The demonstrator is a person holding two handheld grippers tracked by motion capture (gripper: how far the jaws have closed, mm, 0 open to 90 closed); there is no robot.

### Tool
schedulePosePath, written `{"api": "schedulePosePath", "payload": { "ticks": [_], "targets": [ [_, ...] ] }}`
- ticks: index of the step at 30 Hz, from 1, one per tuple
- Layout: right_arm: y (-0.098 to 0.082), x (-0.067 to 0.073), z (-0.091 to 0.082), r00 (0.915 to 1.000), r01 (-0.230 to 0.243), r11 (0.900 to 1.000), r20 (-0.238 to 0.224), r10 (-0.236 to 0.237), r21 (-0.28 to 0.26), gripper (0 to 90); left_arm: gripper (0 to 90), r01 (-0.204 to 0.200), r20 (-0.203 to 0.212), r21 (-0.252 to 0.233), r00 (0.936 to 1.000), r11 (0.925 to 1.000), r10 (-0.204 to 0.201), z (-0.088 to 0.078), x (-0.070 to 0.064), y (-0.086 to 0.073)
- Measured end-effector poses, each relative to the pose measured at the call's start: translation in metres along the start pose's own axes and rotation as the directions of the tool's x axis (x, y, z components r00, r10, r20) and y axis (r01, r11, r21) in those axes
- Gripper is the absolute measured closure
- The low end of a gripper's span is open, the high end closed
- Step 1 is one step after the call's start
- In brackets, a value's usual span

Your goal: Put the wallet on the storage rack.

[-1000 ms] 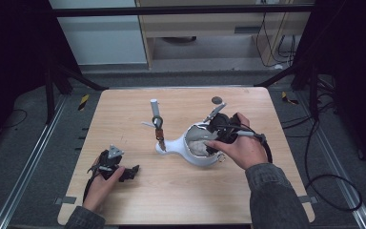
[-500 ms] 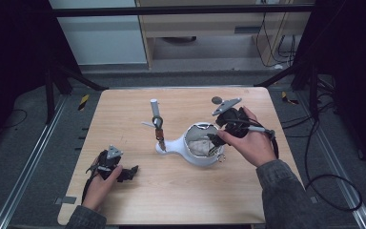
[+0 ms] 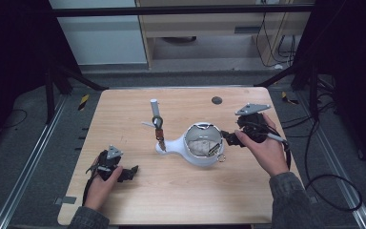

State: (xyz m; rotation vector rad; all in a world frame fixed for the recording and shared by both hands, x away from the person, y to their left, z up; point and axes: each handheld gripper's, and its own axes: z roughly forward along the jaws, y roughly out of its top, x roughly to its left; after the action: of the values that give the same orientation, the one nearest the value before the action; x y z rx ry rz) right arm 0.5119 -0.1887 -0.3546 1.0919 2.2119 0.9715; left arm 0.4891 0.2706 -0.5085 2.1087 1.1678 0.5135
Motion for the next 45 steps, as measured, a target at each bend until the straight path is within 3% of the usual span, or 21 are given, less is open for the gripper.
{"api": "schedulePosePath", "payload": {
  "ticks": [16, 29, 38, 45],
  "targets": [
    [-0.063, -0.035, -0.001, 0.9917, -0.119, 0.992, 0.055, 0.116, 0.042, 4.0, 0.0, 0.002, -0.005, 0.003, 1.0, 1.0, -0.002, -0.001, -0.001, -0.001],
    [-0.105, -0.047, 0.025, 0.978, -0.196, 0.977, 0.089, 0.189, 0.081, 6.0, 0.0, 0.005, -0.006, 0.003, 1.0, 1.0, -0.005, -0.001, -0.001, -0.001],
    [-0.116, -0.047, 0.036, 0.9756, -0.21, 0.973, 0.086, 0.202, 0.1, 5.7, 0.0, 0.007, -0.007, 0.002, 0.9999, 1.0, -0.007, -0.001, -0.001, -0.001],
    [-0.118, -0.045, 0.048, 0.9789, -0.195, 0.974, 0.085, 0.186, 0.119, 5.3, 0.0, 0.008, -0.007, 0.0, 0.9999, 1.0, -0.008, -0.001, -0.001, -0.001]
  ]
}}
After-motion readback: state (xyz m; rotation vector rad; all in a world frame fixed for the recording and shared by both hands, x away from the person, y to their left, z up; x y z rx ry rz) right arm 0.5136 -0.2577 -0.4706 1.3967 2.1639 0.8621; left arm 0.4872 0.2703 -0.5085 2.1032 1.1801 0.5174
